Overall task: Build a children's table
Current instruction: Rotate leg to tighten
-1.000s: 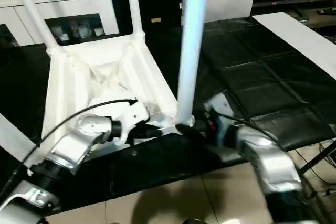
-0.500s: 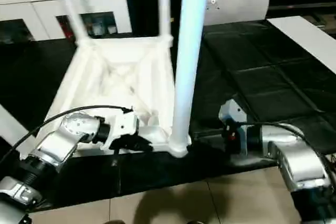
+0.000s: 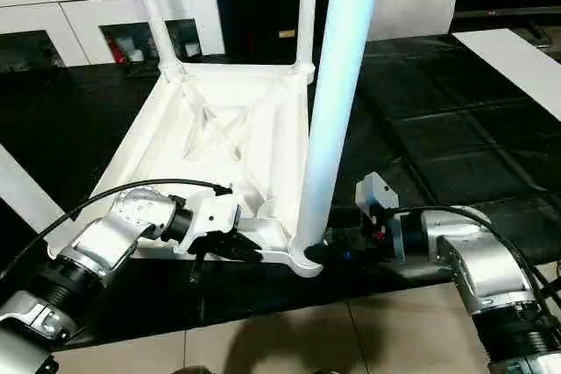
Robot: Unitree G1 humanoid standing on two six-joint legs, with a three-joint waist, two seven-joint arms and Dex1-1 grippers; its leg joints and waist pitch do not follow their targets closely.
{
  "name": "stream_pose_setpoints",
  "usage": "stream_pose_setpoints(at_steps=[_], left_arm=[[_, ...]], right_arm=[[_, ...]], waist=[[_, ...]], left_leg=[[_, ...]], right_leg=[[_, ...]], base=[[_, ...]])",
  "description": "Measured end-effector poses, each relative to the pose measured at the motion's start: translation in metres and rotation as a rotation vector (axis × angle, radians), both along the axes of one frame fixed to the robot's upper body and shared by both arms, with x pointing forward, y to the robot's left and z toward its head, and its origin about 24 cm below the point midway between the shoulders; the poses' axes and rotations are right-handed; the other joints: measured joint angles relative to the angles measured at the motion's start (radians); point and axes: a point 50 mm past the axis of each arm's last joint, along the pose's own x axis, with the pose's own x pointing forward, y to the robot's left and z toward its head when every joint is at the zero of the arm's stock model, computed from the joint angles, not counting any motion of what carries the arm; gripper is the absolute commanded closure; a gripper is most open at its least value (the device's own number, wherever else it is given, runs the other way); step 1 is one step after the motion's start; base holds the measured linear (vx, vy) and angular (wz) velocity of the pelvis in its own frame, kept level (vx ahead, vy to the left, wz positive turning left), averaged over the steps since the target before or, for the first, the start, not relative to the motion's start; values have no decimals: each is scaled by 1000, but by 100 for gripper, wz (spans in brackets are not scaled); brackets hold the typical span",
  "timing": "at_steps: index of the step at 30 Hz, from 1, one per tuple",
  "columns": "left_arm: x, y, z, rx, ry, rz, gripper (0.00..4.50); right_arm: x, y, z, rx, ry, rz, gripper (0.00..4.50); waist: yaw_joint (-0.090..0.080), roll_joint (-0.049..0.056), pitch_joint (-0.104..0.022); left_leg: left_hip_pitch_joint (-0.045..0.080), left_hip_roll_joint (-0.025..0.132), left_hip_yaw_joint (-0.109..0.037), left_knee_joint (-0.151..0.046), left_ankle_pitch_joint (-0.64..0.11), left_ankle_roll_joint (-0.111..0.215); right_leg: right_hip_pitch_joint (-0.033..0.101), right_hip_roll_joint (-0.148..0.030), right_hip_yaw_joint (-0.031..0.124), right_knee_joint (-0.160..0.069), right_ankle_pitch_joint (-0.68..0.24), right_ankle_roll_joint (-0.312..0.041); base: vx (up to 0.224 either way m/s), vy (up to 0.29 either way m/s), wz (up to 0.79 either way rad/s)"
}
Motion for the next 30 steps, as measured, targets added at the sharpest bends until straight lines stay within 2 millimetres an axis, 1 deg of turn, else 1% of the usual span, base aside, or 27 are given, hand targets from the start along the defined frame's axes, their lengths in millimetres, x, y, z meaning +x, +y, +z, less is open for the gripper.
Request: stream_pose_setpoints(at_steps=[2,4,7,9,10,11,12,13,15,17,18,19,20,21,22,24,26,27,28,29,30], left_arm=[[0,0,0,-1,0,0,450],[0,0,0,-2,4,2,450],[0,0,-1,-5,15,10,450],[-1,1,-1,-17,28,29,450],[-1,2,-2,-19,33,43,450],[0,5,-2,-21,40,82,450],[1,6,-3,-21,42,107,450],[2,7,-3,-23,43,139,450],[4,4,-5,-31,43,184,450],[6,1,-7,-42,37,257,450],[7,0,-8,-47,35,283,450],[10,-2,-8,-56,25,338,450],[11,-3,-9,-59,19,365,450],[12,-3,-9,-61,15,375,450],[14,-5,-8,-67,2,371,450],[16,-10,-8,-80,-23,341,450],[15,-13,-8,-85,-40,310,450],[16,-13,-8,-86,-50,306,450],[18,-12,-7,-83,-67,301,450],[19,-12,-6,-78,-77,296,450],[20,-12,-6,-75,-84,295,450]], right_arm=[[-1,1,0,8,10,2,163],[-2,3,1,8,12,-1,191],[-2,5,0,5,16,-32,210],[-4,9,-1,13,14,-64,235],[-4,11,-3,22,13,-79,235],[-3,15,-5,32,2,-128,244],[-2,18,-5,32,-2,-160,244],[0,20,-6,28,-7,-202,251],[3,23,-7,23,-11,-266,253],[7,30,-11,30,-9,-375,254],[9,34,-13,37,-11,-427,254],[14,41,-15,67,-5,-536,254],[17,45,-16,74,-7,-603,254],[18,48,-17,79,-9,-634,200],[18,48,-16,83,-12,-646,187],[18,46,-17,93,10,-664,180],[17,44,-19,88,22,-691,151],[17,44,-19,88,20,-691,151],[15,43,-18,88,13,-692,140],[13,41,-17,84,3,-695,140],[10,39,-16,76,-8,-700,120]], waist=[[0,0,0],[0,0,0],[-1,0,0],[-3,0,0],[-4,0,0],[-10,1,-1],[-17,1,-1],[-28,1,-1],[-43,1,-1],[-68,0,0],[-82,-1,0],[-103,-2,1],[-118,-2,1],[-130,0,1],[-140,0,0],[-142,0,0],[-135,3,-1],[-129,5,-1],[-117,7,-2],[-107,7,-2],[-99,7,-2]], left_leg=[[0,0,0,0,0,0],[0,0,0,0,0,0],[0,0,0,0,0,0],[1,1,0,0,0,0],[1,1,0,0,0,0],[3,1,1,0,0,-1],[4,1,2,0,1,-2],[6,1,2,0,0,-4],[11,0,3,0,-1,-6],[18,1,3,-1,-1,-7],[18,1,1,-1,-1,-7],[17,1,-1,-2,-1,-7],[15,2,-3,-2,-1,-8],[11,3,-9,-1,-1,-8],[8,2,-14,-2,-1,-8],[7,0,-17,-2,-1,-7],[0,-3,-17,-2,-2,-4],[-1,-3,-17,-2,-3,-4],[-4,-3,-16,-3,-2,-1],[-4,-3,-16,-3,-1,1],[-4,-3,-16,-3,-1,3]], right_leg=[[0,0,0,0,0,0],[0,0,0,0,0,0],[0,0,0,0,0,0],[0,0,0,0,0,0],[0,1,0,0,0,0],[1,1,1,1,0,-1],[2,1,1,1,1,-1],[3,1,2,0,2,-2],[8,1,1,-1,2,-1],[15,1,-1,-3,2,-1],[16,1,-3,-6,2,-1],[17,2,-6,-10,2,-1],[17,3,-9,-13,2,0],[19,3,-17,-20,2,0],[21,3,-21,-26,3,1],[22,3,-20,-31,6,5],[21,2,-13,-30,14,6],[20,2,-13,-31,14,6],[17,2,-13,-31,14,6],[16,2,-13,-30,13,7],[16,2,-13,-30,12,8]], base=[[0,0,0],[0,0,0],[0,0,0],[0,0,0],[0,0,0],[0,0,0],[0,0,0],[0,0,0],[0,0,0],[0,0,0],[0,0,0],[0,0,0],[0,0,0],[0,0,0],[0,0,0],[0,0,0],[0,0,0],[0,0,0],[0,0,0],[0,0,0],[0,0,0]])
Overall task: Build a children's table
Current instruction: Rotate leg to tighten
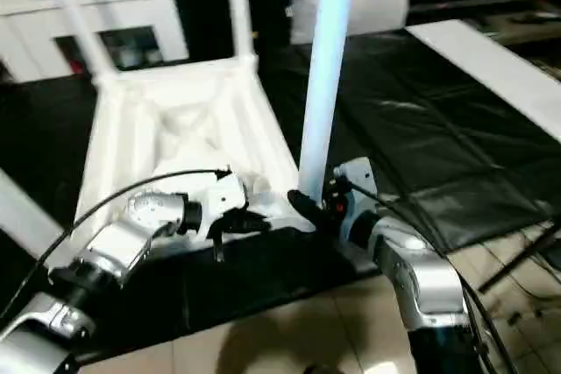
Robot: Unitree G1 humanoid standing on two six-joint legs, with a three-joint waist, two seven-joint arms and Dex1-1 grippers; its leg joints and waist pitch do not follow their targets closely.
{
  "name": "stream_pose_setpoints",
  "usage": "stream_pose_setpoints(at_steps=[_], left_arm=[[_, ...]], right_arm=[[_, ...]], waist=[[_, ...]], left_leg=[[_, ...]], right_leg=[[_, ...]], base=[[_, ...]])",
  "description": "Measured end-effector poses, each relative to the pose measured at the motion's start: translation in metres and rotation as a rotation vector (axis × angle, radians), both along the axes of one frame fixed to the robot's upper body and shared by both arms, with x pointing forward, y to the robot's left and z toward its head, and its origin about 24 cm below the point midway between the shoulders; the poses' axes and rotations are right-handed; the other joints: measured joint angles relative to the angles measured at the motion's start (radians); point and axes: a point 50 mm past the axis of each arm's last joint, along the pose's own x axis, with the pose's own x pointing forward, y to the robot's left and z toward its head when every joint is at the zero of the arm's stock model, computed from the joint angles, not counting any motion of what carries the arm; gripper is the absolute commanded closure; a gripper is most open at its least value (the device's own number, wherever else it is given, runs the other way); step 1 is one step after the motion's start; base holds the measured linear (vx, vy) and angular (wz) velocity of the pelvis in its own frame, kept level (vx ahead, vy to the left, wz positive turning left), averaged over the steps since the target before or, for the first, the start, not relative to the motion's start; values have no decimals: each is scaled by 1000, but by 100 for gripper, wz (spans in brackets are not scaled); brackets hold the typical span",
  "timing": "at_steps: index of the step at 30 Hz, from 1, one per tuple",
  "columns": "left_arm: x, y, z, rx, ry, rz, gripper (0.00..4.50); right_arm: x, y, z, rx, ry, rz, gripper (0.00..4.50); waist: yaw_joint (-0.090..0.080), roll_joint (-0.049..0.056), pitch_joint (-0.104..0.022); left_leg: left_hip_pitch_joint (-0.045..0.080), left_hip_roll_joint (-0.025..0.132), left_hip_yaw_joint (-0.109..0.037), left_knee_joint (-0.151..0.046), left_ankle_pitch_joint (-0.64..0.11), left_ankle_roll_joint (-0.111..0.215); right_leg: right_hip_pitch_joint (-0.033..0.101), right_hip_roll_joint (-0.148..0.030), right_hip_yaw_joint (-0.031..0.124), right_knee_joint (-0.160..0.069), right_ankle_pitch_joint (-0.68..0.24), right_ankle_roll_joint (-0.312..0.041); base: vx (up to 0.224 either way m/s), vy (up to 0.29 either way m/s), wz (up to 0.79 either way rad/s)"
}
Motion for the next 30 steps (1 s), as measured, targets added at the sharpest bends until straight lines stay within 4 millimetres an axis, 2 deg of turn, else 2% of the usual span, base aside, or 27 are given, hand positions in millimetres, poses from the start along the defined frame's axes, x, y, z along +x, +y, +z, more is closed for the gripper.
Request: stream_pose_setpoints(at_steps=[2,4,5,7,9,12,15,17,19,21,23,26,27,28,29,30], left_arm=[[0,0,0,-1,-5,-7,450],[0,3,1,-11,7,-12,397],[-1,6,3,-34,11,-7,397],[0,8,20,-125,-30,-14,393],[-2,9,34,-195,-76,-13,364],[-10,9,41,-311,-102,37,355],[-6,16,41,-336,-129,232,317],[2,27,44,-319,-168,377,314],[2,36,53,-395,-200,522,311],[-3,39,64,-477,-243,605,311],[-9,41,69,-502,-283,648,311],[-22,46,56,-462,-274,727,311],[-29,47,47,-438,-265,761,311],[-36,46,35,-407,-240,794,311],[-42,43,26,-393,-212,807,311],[-47,42,19,-379,-189,813,311]], right_arm=[[-10,-6,0,-14,-2,-3,107],[-20,-12,0,-22,8,15,88],[-24,-14,0,-21,10,32,88],[-35,-20,0,-27,10,56,63],[-40,-23,6,-18,-16,72,52],[-49,-32,18,-47,-68,98,33],[-53,-34,25,-49,-93,95,6],[-54,-30,27,-41,-105,99,2],[-56,-22,27,-27,-117,94,0],[-57,-8,25,4,-126,89,0],[-57,-2,24,12,-138,78,0],[-57,0,22,0,-147,35,0],[-56,1,21,-8,-151,17,0],[-57,0,18,-19,-152,-7,0],[-57,1,16,-33,-146,-12,0],[-57,2,14,-36,-141,-10,0]], waist=[[10,0,0],[14,0,0],[14,0,0],[16,-1,0],[17,1,-1],[14,3,-2],[5,0,0],[-10,2,-1],[-24,2,-1],[-39,3,0],[-48,4,-1],[-54,4,-1],[-55,5,-1],[-70,12,-4],[-71,12,-3],[-72,10,-2]], left_leg=[[1,0,3,0,-2,3],[2,0,8,0,-3,3],[2,0,11,0,-4,3],[3,0,12,0,-4,3],[6,1,12,0,-3,2],[14,1,14,0,-6,-3],[21,1,13,1,-6,-4],[20,1,11,1,-6,-4],[18,1,8,1,-6,-4],[16,3,1,1,-6,-4],[19,1,0,1,-7,-3],[11,-2,-2,0,-10,-1],[8,-2,-7,0,-13,-4],[-8,-13,-43,5,-13,-4],[-13,-18,-64,5,-12,-5],[-13,-25,-86,5,-9,-10]], right_leg=[[-1,0,4,2,-2,1],[-4,0,8,6,-4,2],[-6,-1,11,9,-5,1],[-8,-1,12,13,-6,0],[-7,-1,12,14,-7,0],[0,-1,13,14,-6,0],[5,-1,10,12,-7,0],[6,-1,6,7,-6,1],[8,0,2,1,-5,2],[18,0,-7,-8,-5,2],[20,0,-7,-11,-5,2],[18,-1,-6,-11,-4,4],[21,-1,-9,-10,-4,5],[21,-3,-23,-3,-12,14],[20,4,-18,5,-20,15],[19,18,-1,25,-35,7]], base=[[0,0,0],[0,0,0],[0,0,0],[0,0,0],[0,0,0],[0,0,0],[0,0,0],[0,0,0],[0,0,0],[0,0,0],[0,0,0],[0,0,0],[0,0,0],[47,-41,36],[47,-41,36],[93,-81,70]])
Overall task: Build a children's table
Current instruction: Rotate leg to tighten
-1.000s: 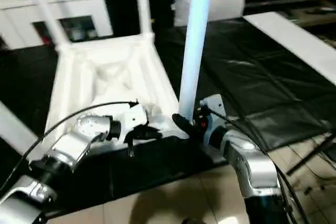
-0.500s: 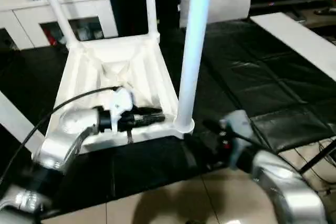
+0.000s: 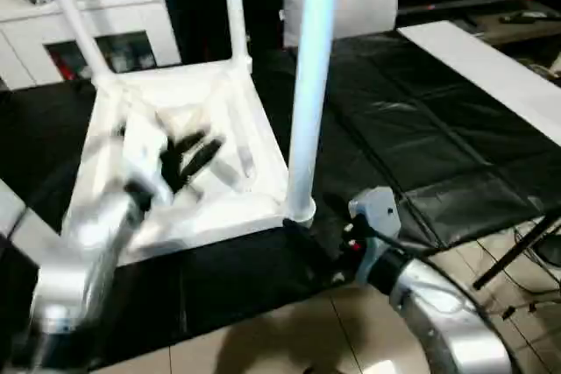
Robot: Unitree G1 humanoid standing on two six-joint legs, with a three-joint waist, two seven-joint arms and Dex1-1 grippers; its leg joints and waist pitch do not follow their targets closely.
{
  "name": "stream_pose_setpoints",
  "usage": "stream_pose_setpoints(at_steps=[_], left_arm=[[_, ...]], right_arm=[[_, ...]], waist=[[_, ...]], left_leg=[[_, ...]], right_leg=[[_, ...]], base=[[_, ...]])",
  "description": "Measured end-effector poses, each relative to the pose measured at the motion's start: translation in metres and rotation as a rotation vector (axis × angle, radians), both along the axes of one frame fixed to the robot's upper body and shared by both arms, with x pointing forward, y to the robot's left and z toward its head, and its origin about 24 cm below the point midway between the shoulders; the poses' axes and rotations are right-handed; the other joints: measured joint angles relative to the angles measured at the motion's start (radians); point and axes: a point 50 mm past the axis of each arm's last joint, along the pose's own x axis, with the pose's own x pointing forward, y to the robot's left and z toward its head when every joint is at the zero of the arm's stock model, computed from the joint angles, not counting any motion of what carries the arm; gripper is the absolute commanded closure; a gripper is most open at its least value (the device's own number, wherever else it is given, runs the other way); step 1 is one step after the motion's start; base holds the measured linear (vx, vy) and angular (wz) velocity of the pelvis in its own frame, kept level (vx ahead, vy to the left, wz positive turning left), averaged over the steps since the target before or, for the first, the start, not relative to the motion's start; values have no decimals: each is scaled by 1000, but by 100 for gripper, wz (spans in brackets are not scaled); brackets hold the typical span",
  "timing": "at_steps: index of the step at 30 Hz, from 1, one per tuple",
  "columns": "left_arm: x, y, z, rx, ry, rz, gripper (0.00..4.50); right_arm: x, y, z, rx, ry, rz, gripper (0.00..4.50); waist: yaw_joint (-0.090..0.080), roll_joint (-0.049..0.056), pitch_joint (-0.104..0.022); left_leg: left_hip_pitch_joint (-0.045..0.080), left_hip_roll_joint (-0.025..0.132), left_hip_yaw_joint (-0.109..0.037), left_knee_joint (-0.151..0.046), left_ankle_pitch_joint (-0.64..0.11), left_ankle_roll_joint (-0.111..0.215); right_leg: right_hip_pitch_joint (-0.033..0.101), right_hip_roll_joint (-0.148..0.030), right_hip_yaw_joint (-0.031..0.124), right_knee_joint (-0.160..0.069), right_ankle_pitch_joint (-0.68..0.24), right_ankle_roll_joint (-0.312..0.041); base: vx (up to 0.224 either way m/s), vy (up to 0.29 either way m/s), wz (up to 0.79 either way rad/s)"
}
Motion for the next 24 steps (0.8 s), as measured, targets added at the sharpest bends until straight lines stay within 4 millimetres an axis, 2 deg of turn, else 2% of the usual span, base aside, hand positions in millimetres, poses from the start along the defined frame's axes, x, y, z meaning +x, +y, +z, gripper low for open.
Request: stream_pose_setpoints(at_steps=[1,2,3,4,5,6,7,8,9,10,11,12,13,15,17,19,20,21,24], left_arm=[[-5,-1,-7,-8,34,16,311],[-8,0,-9,-17,49,32,311],[-10,0,-10,-35,58,55,311],[-11,-1,-8,-58,52,86,311],[-12,-2,-7,-74,48,105,311],[-12,-3,-6,-80,43,112,311],[-12,-3,-6,-80,37,123,311],[-12,-1,-6,-76,35,132,311],[-13,0,-7,-67,34,140,311],[-16,2,-9,-59,38,150,311],[-18,4,-12,-55,45,159,311],[-20,7,-15,-49,56,170,311],[-21,10,-16,-45,62,182,311],[-21,13,-16,-42,61,197,311],[-21,14,-16,-37,59,200,311],[-21,14,-16,-38,58,200,311],[-21,14,-16,-38,58,200,311],[-22,13,-16,-41,56,197,311],[-26,15,-19,-49,62,198,311]], right_arm=[[0,3,-2,-12,-3,9,0],[0,2,-4,-26,-5,6,0],[0,1,-6,-43,-4,7,0],[0,-1,-9,-66,-4,1,0],[0,-3,-13,-75,10,-11,0],[0,-4,-16,-78,22,-20,0],[0,-5,-18,-76,33,-28,0],[0,-5,-20,-71,40,-32,0],[0,-5,-20,-69,39,-34,0],[0,-6,-20,-69,29,-35,0],[1,-7,-19,-68,21,-37,0],[1,-7,-19,-63,22,-41,0],[0,-7,-19,-51,24,-30,0],[-1,-5,-19,-36,29,-12,0],[-5,-4,-21,-25,42,4,0],[-7,-5,-22,-32,51,5,0],[-7,-5,-22,-32,51,5,0],[-8,-5,-22,-26,52,7,0],[-10,-4,-18,-22,35,12,0]], waist=[[0,-6,1],[6,-15,2],[13,-20,1],[47,-25,-1],[71,-37,5],[97,-36,4],[129,-38,5],[146,-38,5],[160,-37,5],[171,-29,3],[175,-16,1],[171,-7,0],[168,-5,-2],[163,-8,-3],[156,-8,-2],[146,-10,-1],[146,-10,-1],[135,-13,3],[115,-17,10]], left_leg=[[1,-10,-29,0,8,0],[5,-17,-46,0,10,-3],[-1,-26,-62,-1,12,0],[0,-26,-48,-3,15,28],[0,-19,-20,-1,16,53],[0,-16,2,5,15,58],[-2,-19,13,27,13,60],[-6,-26,18,36,14,60],[-5,-30,25,31,14,60],[-4,-28,30,5,15,60],[-3,-17,30,-13,36,43],[0,-5,32,-14,38,21],[0,2,32,-15,42,13],[-2,5,35,-14,42,13],[-3,4,46,-15,42,12],[1,5,58,-16,39,8],[1,5,58,-16,39,8],[12,5,67,-17,39,9],[22,6,67,-17,39,9]], right_leg=[[-1,18,37,34,-34,-20],[-2,31,68,51,-54,-42],[0,33,76,62,-66,-36],[-4,30,70,67,-70,-19],[-6,31,71,69,-76,-16],[-7,30,72,74,-80,-16],[-11,32,80,78,-77,-13],[-10,31,82,78,-77,-12],[-9,32,83,77,-76,-14],[-7,38,78,75,-75,-16],[-3,48,70,71,-73,-19],[1,53,67,65,-73,-25],[2,57,66,53,-63,-23],[3,59,69,44,-50,-30],[5,58,75,39,-44,-29],[6,53,77,38,-44,-22],[6,53,77,38,-44,-22],[10,48,78,38,-43,-19],[23,45,72,30,-42,-18]], base=[[108,-145,75],[108,-145,75],[27,-188,77],[-27,-181,41],[-27,-181,41],[-11,-178,12],[0,-142,-3],[0,-142,-3],[-9,-73,-15],[0,0,0],[0,0,0],[0,0,0],[4,58,-1],[-2,56,-3],[-37,53,-9],[0,0,0],[0,0,0],[0,0,0],[-19,14,0]])
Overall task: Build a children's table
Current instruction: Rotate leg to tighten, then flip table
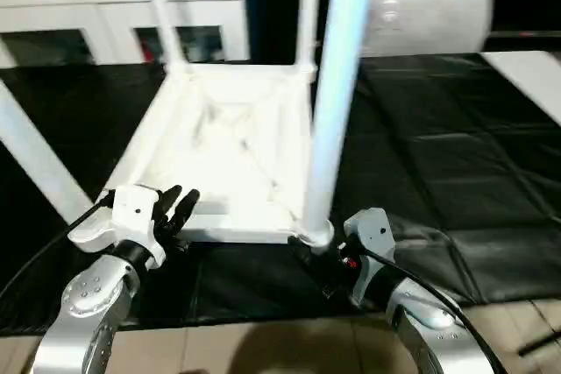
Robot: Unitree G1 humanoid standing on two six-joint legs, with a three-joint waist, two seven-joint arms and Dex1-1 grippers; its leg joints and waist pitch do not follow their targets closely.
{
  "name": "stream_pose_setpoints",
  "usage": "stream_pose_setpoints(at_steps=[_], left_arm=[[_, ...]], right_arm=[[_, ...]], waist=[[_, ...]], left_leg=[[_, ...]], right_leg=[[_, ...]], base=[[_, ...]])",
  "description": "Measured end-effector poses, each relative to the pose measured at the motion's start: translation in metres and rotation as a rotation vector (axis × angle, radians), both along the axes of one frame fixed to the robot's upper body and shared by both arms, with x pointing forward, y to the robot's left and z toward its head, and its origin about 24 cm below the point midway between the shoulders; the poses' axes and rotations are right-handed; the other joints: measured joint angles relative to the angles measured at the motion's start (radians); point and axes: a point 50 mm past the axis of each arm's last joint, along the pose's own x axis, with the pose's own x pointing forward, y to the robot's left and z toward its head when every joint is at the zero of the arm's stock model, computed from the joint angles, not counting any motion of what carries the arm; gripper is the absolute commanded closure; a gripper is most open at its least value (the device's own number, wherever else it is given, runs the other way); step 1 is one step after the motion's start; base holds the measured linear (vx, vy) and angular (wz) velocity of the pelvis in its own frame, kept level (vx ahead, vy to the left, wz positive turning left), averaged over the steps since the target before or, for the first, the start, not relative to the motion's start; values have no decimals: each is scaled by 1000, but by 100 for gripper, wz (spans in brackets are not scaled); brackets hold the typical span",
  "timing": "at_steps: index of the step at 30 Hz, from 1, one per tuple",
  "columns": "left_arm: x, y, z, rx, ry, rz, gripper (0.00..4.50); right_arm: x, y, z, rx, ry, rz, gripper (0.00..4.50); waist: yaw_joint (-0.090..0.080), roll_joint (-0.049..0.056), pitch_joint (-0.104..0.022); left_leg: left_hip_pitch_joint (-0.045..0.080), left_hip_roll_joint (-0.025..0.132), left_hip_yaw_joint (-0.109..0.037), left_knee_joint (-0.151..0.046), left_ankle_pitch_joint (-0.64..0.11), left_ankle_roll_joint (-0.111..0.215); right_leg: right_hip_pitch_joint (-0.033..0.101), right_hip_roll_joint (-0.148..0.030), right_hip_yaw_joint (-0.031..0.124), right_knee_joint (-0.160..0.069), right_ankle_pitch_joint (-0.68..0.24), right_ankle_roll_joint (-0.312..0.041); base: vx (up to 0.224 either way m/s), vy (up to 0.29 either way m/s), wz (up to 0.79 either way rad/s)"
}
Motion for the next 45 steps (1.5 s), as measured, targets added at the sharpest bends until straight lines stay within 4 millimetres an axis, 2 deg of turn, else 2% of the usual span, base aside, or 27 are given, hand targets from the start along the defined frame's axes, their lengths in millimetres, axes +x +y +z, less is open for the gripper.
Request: stream_pose_setpoints(at_steps=[1,2,3,5,7,8,9,10,11,12,13,14,15,16,17,18,19,20,21,22,25,27,29,32,34,38,45], left_arm=[[0,0,0,-1,1,-1,311],[0,0,0,-1,-3,-2,311],[0,1,1,1,-4,-2,311],[0,1,2,6,-10,-4,311],[0,2,2,4,-9,-2,311],[0,2,2,-11,-7,1,294],[0,3,2,-26,-6,5,277],[0,4,2,-44,-7,9,277],[-1,8,2,-57,-7,23,277],[-1,12,4,-51,-13,32,271],[4,15,13,-35,-52,29,257],[6,17,20,-32,-86,41,257],[6,20,22,-37,-101,58,241],[1,23,15,-47,-72,91,236],[-3,25,9,-43,-42,98,225],[-2,25,9,-42,-41,97,212],[2,24,15,-41,-61,91,200],[2,24,16,-36,-64,94,200],[1,27,14,-29,-55,106,190],[-1,30,12,-24,-42,136,181],[-2,33,10,-30,-31,188,159],[-4,35,11,-37,-39,236,155],[-7,39,14,-23,-51,282,125],[-11,44,19,-20,-72,332,115],[-14,42,21,-29,-89,329,94],[-19,39,20,-47,-100,309,94],[-26,43,24,-30,-143,335,94]], right_arm=[[0,0,1,-2,-8,0,0],[0,0,2,-5,-16,-5,0],[1,0,2,-7,-19,-14,0],[2,-2,3,-11,-25,-36,0],[2,-5,5,-10,-37,-49,0],[2,-6,5,-10,-39,-56,0],[3,-7,5,-10,-41,-64,0],[3,-9,6,-3,-43,-75,0],[3,-10,7,8,-45,-80,0],[2,-10,7,16,-42,-80,0],[-6,-13,4,17,-23,-85,0],[-9,-15,1,5,-6,-80,0],[-8,-17,1,-3,-6,-76,0],[-4,-17,5,-2,-22,-67,0],[-4,-17,7,7,-30,-65,0],[-4,-16,7,21,-31,-53,0],[-5,-13,6,29,-25,-34,0],[-6,-10,6,35,-21,-9,0],[-6,-7,7,45,-22,15,0],[-4,-4,10,56,-35,38,0],[3,-2,19,59,-87,77,0],[9,2,22,60,-103,95,0],[15,5,23,58,-109,107,0],[30,8,24,57,-118,98,0],[36,8,27,56,-130,83,0],[44,11,25,72,-126,77,0],[62,-5,21,12,-153,-108,0]], waist=[[-4,0,0],[-5,1,-3],[-5,4,-9],[-4,9,-25],[0,18,-32],[2,18,-31],[1,16,-26],[-3,15,-13],[-17,33,-2],[-15,45,5],[11,21,7],[29,-10,3],[31,-45,-8],[39,-30,-1],[46,-6,0],[47,7,0],[42,15,-1],[29,13,2],[22,18,-2],[12,15,-4],[-4,14,-7],[-17,12,-8],[-23,10,-8],[-25,5,-6],[-19,2,-6],[-1,-1,-4],[7,-11,2]], left_leg=[[-3,2,-1,-1,0,0],[-15,4,-1,-1,4,6],[-28,5,-2,1,16,20],[-63,5,1,5,27,33],[-99,4,5,14,37,48],[-100,4,9,13,39,52],[-90,4,15,14,34,44],[-70,7,22,18,26,35],[-60,19,13,32,7,29],[-61,33,12,29,6,27],[-54,14,46,20,5,25],[-60,8,69,20,5,24],[-62,8,88,44,0,1],[-71,-10,28,116,-24,-25],[-58,-22,-29,151,-21,-22],[-36,-25,-50,133,-40,-19],[-32,-21,-46,106,-49,-7],[-31,-13,-38,91,-46,-7],[-27,-13,-38,75,-45,-6],[-25,-12,-37,59,-44,-5],[-25,-12,-29,29,-17,5],[-26,-12,-24,22,-8,10],[-27,-12,-22,18,-5,13],[-27,-12,-18,18,-4,15],[-27,-11,-16,17,-1,20],[-25,-9,-12,15,-2,18],[-24,-4,-2,14,-1,15]], right_leg=[[1,0,-3,-6,3,4],[-1,2,-5,-14,14,3],[-11,3,-6,-19,27,2],[-46,3,-7,-22,46,-1],[-79,0,-7,-22,62,1],[-81,-3,-8,-26,63,7],[-74,-8,-11,-25,64,7],[-64,-18,-23,-25,61,11],[-31,-21,-64,-37,59,13],[-3,-27,-79,-14,30,23],[-13,-50,-63,101,-55,11],[8,-48,-17,155,-107,11],[8,-46,31,179,-186,42],[0,-55,33,188,-189,37],[17,-46,37,183,-185,38],[19,-45,34,178,-174,40],[7,-39,34,167,-158,39],[8,-24,47,146,-143,35],[17,-18,51,122,-124,26],[30,-15,50,94,-101,28],[34,-14,51,58,-77,37],[33,-14,53,49,-71,39],[31,-15,53,43,-68,41],[28,-15,55,42,-68,41],[27,-16,55,41,-68,41],[27,-15,56,40,-68,41],[27,-16,56,40,-65,41]], base=[[0,0,0],[0,0,0],[0,0,0],[0,0,0],[-38,22,-1],[-75,44,-2],[-108,46,-3],[-170,24,-1],[-170,24,-1],[-38,85,-2],[-1,83,0],[-1,83,0],[-80,-94,6],[-11,-70,-10],[-11,-70,-10],[3,56,-17],[-79,47,11],[-79,47,11],[-103,30,12],[0,0,0],[0,0,0],[0,0,0],[0,0,0],[0,0,0],[0,0,0],[0,0,0],[0,0,0]])
